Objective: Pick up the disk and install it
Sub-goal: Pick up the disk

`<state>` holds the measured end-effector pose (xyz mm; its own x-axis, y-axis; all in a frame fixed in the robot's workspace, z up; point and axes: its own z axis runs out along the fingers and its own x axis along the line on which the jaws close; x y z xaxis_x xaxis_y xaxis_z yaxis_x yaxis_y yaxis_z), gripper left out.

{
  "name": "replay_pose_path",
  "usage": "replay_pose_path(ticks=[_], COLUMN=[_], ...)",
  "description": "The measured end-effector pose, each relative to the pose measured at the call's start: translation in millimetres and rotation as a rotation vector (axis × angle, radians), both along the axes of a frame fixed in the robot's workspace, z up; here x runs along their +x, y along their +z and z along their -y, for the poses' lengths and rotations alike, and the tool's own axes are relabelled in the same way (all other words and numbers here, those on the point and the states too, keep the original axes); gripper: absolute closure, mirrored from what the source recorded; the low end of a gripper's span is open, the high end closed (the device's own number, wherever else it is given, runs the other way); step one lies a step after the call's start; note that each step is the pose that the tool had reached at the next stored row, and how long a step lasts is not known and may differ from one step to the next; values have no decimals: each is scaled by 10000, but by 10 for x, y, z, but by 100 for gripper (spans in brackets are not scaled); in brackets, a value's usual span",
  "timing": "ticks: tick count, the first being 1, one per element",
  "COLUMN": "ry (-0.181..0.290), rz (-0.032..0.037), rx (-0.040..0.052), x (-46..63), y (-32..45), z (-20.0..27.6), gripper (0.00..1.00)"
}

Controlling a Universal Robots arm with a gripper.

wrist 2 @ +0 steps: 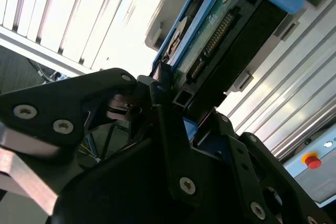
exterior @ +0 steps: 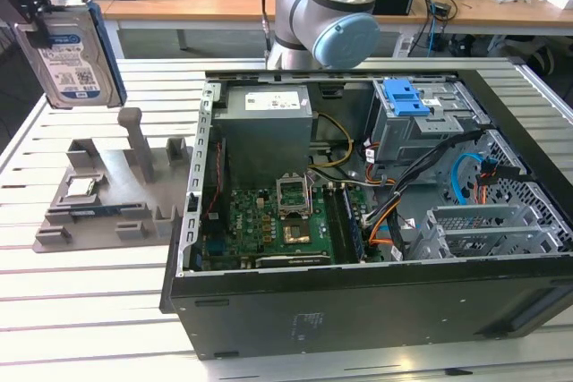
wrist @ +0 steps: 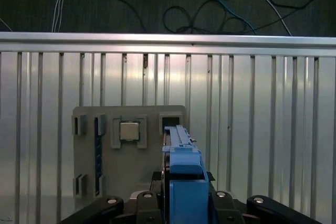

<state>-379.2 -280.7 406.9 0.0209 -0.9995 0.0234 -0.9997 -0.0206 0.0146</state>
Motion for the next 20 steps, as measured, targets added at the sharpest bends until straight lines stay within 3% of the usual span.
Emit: replay_pose_path(ticks=[7,20], ry=[0,0], rz=[1,0], rx=[0,0], x=[0,0], y=[138,496], z=[-5,-16], gripper=[64,64])
